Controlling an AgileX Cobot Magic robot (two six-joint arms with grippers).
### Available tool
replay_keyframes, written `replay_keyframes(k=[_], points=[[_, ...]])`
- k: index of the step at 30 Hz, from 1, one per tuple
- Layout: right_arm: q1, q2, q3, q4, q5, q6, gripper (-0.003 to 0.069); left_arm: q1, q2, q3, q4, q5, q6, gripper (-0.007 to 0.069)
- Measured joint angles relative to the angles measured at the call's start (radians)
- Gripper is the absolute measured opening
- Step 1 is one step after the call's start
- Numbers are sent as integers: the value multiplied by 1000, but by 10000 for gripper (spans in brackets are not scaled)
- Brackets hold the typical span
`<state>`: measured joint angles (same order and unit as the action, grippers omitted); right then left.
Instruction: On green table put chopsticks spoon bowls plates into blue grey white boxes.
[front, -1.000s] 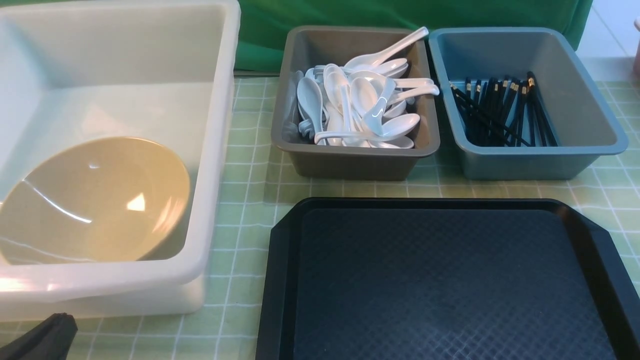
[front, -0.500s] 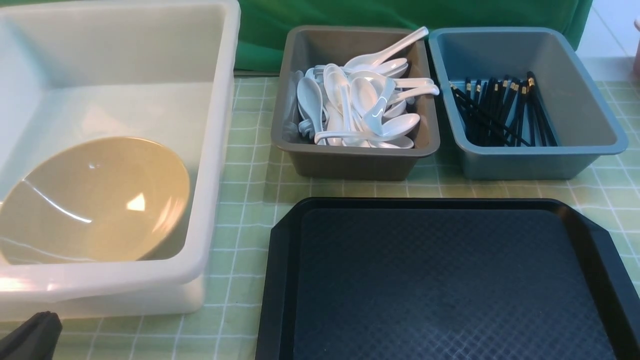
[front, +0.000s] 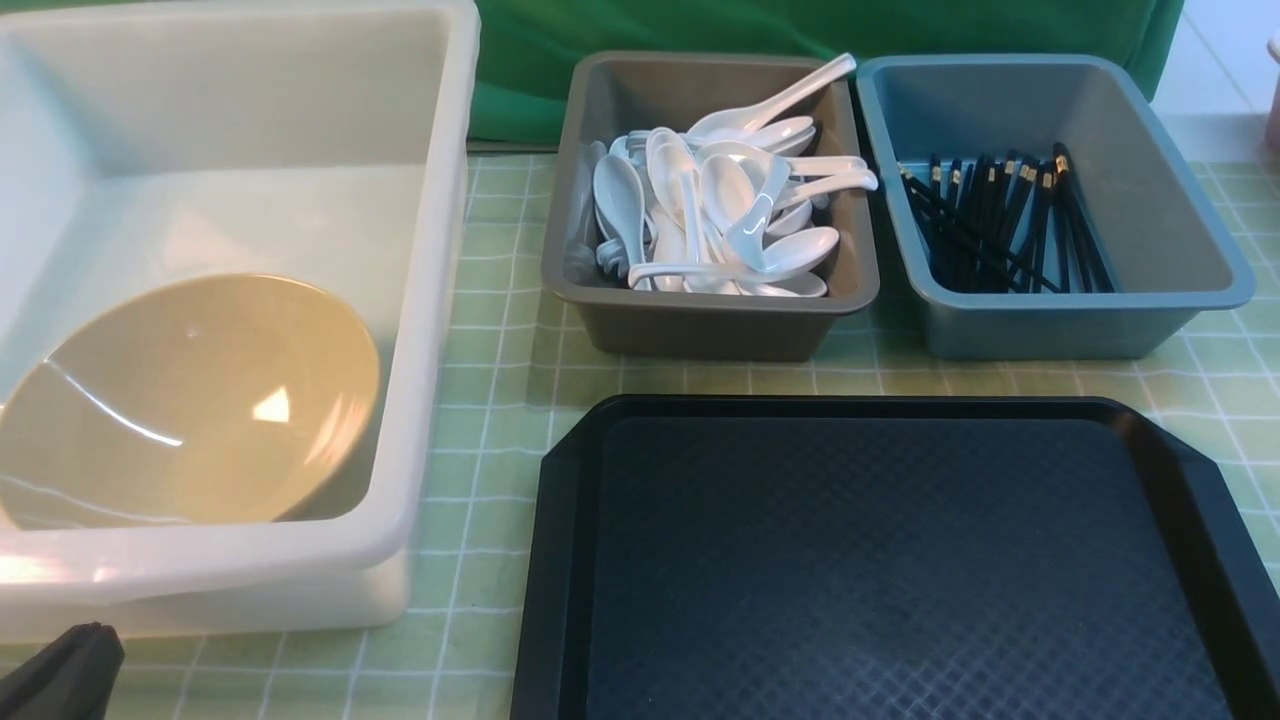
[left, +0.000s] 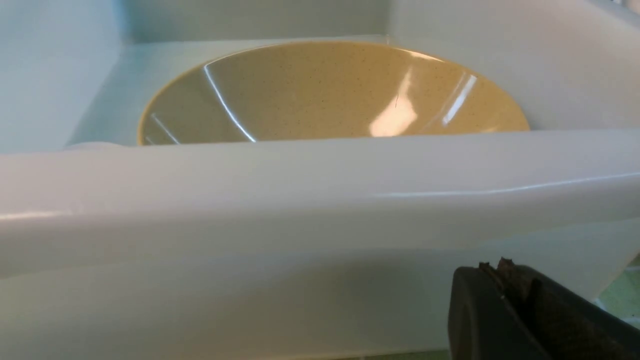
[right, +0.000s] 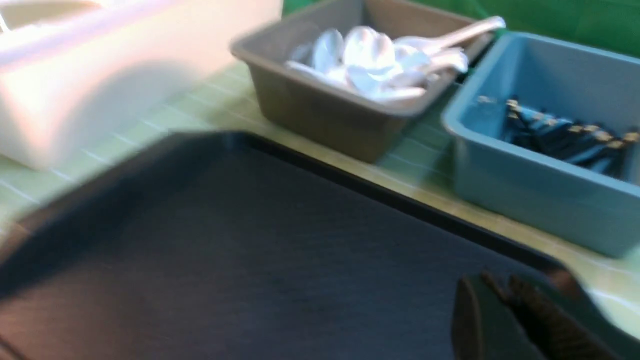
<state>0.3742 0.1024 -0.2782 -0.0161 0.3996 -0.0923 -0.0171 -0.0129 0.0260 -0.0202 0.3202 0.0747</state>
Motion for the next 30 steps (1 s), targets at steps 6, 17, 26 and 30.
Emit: replay_keyframes(k=[6, 17, 26, 30], points=[[-210, 1, 34, -17, -8, -41, 80, 0, 0, 0, 0, 0, 0, -2], [-493, -113, 240, -18, -3, -31, 90, 0, 0, 0, 0, 0, 0, -2], [-561, -113, 280, -18, -96, 59, 99, 0, 0, 0, 0, 0, 0, -2], [-517, -113, 281, -18, -102, 65, 99, 0, 0, 0, 0, 0, 0, -2]])
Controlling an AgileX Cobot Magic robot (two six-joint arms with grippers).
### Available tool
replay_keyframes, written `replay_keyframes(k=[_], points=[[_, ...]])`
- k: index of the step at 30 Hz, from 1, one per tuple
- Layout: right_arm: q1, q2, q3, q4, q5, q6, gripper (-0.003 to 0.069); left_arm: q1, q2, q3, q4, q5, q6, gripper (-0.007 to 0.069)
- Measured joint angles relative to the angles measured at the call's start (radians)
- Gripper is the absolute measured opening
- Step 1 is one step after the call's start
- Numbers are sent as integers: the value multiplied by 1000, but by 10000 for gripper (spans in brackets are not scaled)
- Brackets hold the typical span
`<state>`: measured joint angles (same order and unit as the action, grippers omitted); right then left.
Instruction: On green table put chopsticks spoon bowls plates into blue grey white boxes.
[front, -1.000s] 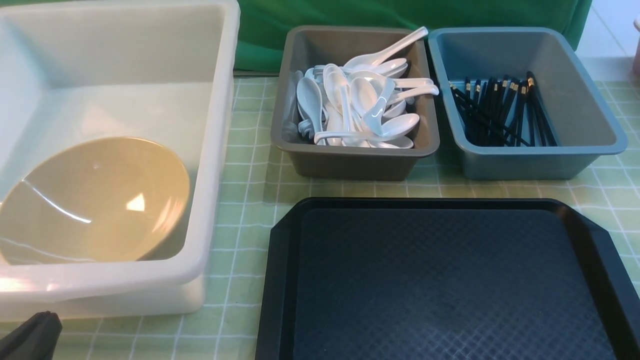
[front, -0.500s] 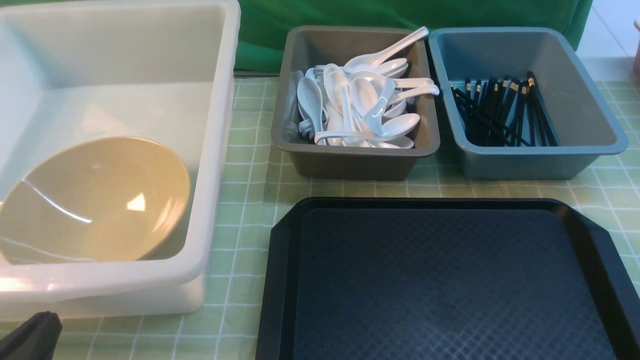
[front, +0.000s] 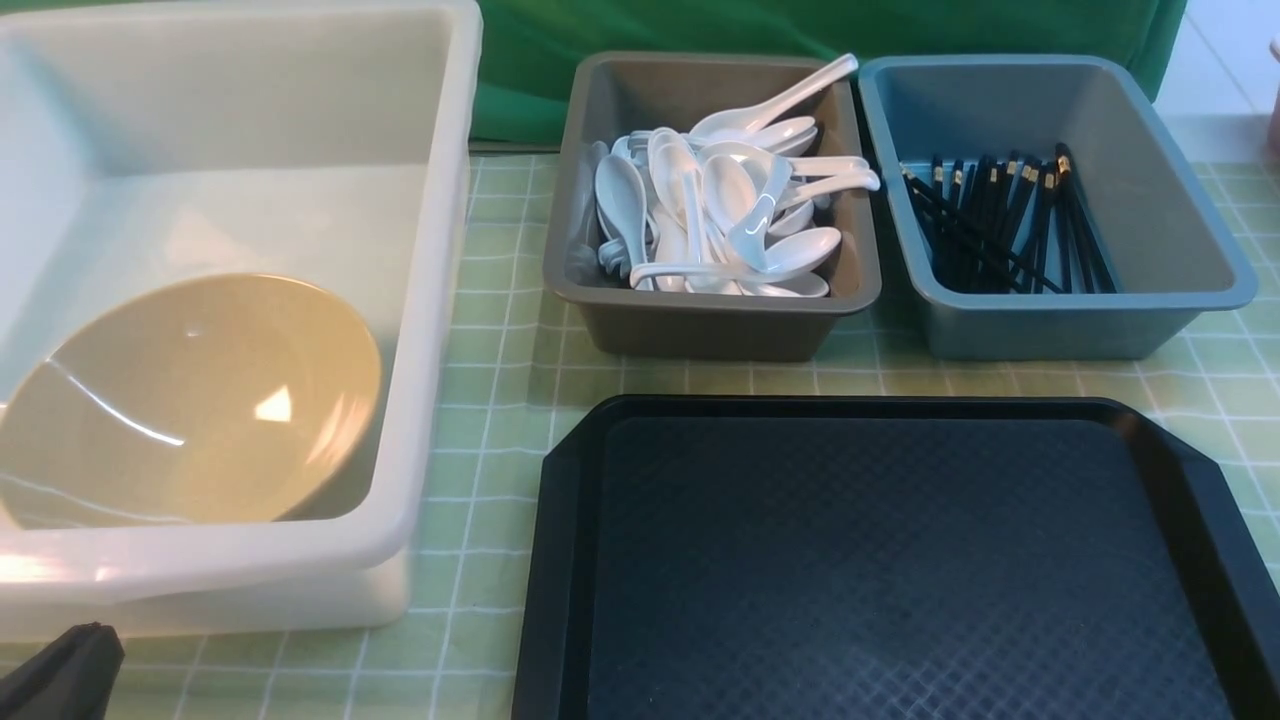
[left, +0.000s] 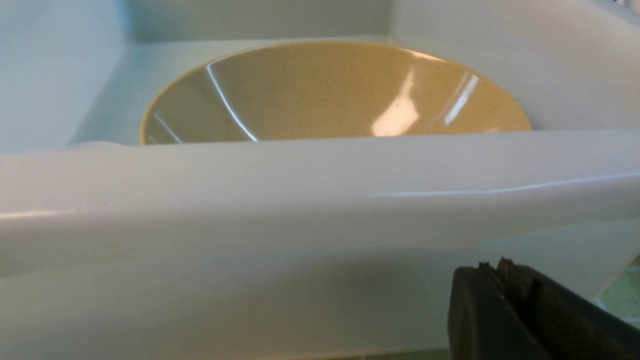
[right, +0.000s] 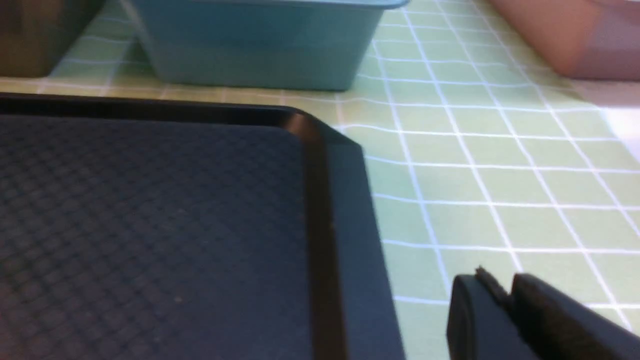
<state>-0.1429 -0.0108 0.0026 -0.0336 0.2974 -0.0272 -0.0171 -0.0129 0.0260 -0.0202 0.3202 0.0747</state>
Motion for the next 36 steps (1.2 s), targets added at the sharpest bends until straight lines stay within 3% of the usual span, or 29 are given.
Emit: replay_keyframes(k=[8, 36], points=[[102, 0, 0, 0, 0, 0, 101, 0, 0, 0, 0, 0, 0, -2], [103, 0, 0, 0, -1, 0, 120, 0, 0, 0, 0, 0, 0, -2]])
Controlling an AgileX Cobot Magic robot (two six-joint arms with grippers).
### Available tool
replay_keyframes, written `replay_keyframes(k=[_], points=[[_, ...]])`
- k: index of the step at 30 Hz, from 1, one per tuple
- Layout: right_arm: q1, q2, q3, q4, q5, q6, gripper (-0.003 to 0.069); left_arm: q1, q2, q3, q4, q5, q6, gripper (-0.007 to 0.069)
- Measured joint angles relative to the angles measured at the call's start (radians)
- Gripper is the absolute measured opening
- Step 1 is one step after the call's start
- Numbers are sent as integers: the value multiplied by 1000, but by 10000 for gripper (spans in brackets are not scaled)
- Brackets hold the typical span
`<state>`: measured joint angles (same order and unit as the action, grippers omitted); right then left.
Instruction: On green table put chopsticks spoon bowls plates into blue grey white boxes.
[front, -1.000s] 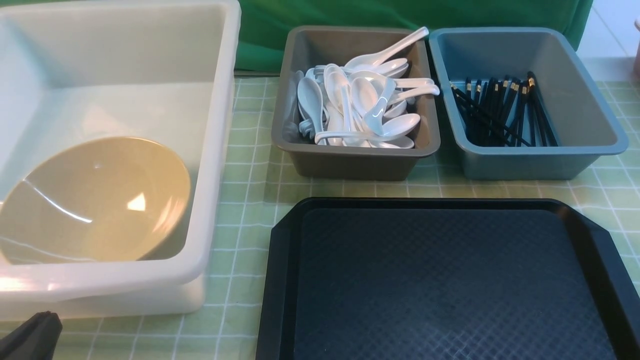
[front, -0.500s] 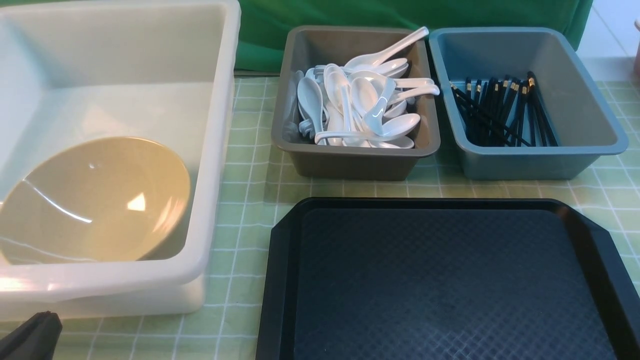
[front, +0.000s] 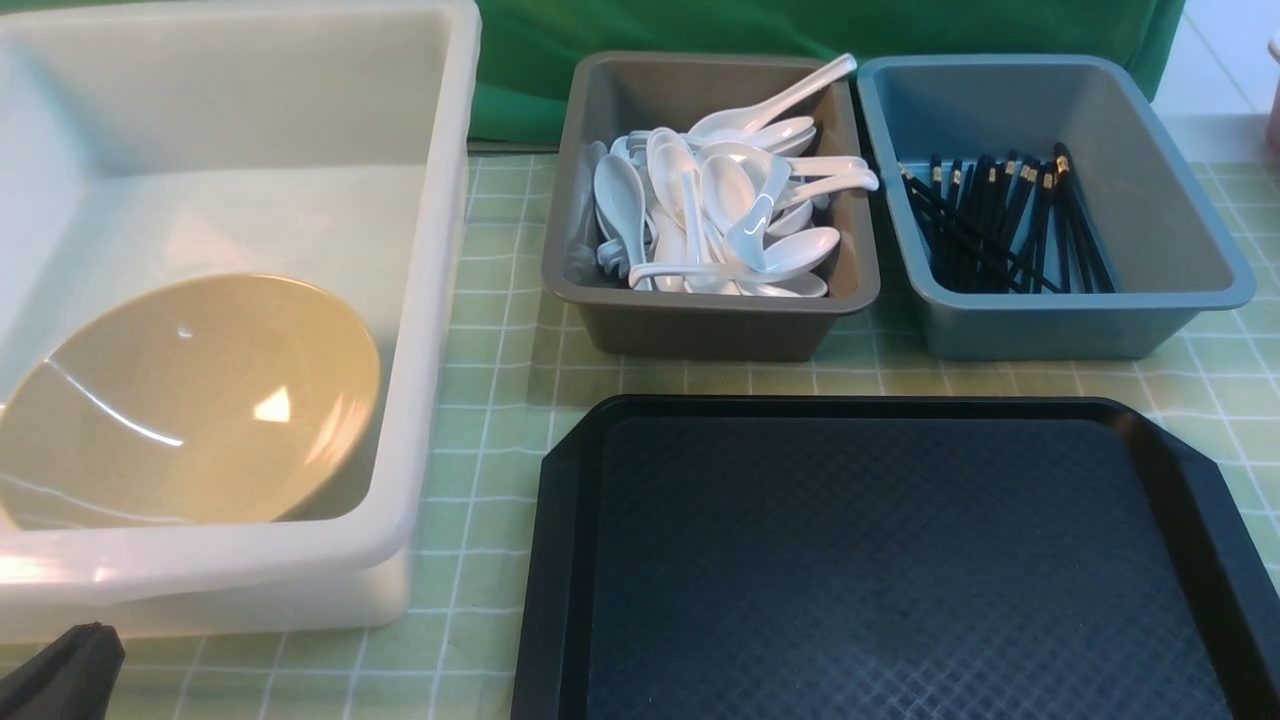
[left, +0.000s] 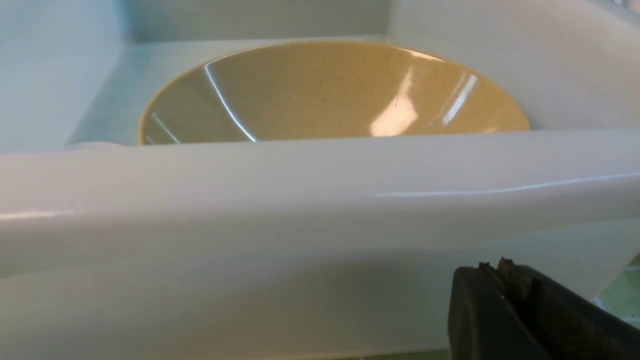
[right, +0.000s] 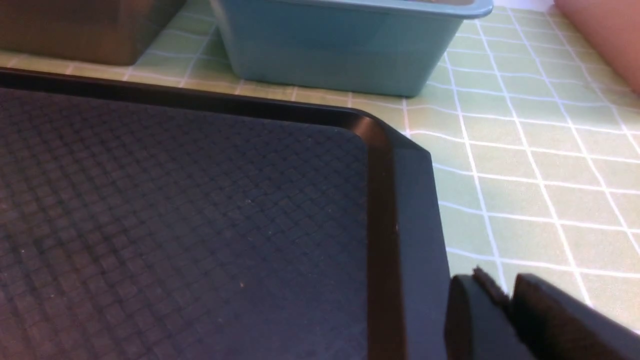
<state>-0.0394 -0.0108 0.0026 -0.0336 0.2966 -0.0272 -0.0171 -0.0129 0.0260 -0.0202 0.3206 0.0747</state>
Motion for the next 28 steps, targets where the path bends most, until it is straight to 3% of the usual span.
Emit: replay_keyframes(k=[28], points=[[0, 0, 0, 0, 0, 0, 141, 0, 0, 0, 0, 0, 1, -2]])
